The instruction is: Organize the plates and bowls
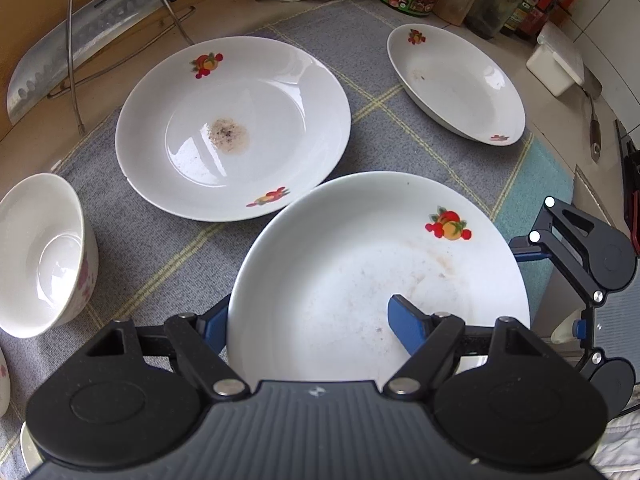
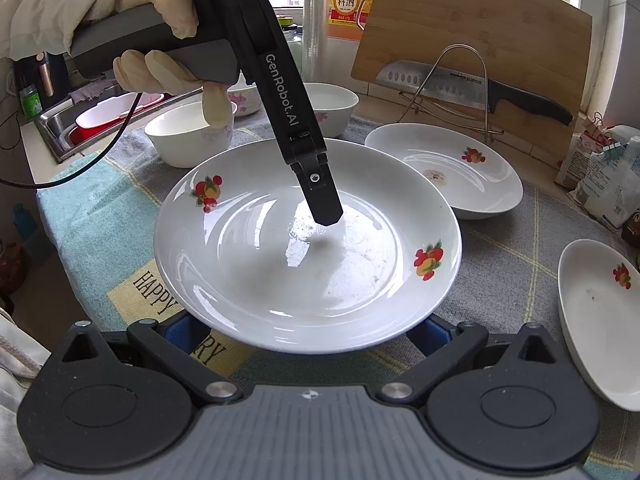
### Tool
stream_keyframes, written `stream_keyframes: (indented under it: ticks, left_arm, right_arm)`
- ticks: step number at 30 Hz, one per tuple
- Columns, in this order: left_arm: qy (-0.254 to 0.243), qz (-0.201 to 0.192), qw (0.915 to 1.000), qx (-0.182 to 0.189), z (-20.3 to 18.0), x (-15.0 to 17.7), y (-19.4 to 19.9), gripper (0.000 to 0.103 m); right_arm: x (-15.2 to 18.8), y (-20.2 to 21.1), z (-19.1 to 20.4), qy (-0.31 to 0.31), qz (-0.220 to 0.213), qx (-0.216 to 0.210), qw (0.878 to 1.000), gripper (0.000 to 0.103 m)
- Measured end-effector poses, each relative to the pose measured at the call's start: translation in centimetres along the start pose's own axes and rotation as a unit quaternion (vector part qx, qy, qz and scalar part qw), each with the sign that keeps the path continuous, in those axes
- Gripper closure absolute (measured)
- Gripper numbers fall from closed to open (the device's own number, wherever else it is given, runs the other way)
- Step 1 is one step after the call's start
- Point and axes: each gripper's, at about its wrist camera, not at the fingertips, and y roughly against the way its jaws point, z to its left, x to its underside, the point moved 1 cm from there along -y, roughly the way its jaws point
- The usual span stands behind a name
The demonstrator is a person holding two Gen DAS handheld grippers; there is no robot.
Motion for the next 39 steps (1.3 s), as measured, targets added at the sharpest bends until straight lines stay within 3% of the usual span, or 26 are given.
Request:
stream_keyframes:
  ticks: [16,39]
  left_arm:
    - [-0.03,-0.014,0.9994,0.0,-3.8,-6.6,-1.1,0.024]
    - [-0.095,-0.008,0.9953,0.014,-10.3,-14.8,-4.8,0.024]
  right_arm:
    - [0.5,2.5,-6.0,0.002,-0.006,0.022,1.0,0.0]
    - [3.9,6.4,-13.9,-0.038,-0.013,0.071,0.997,0.0]
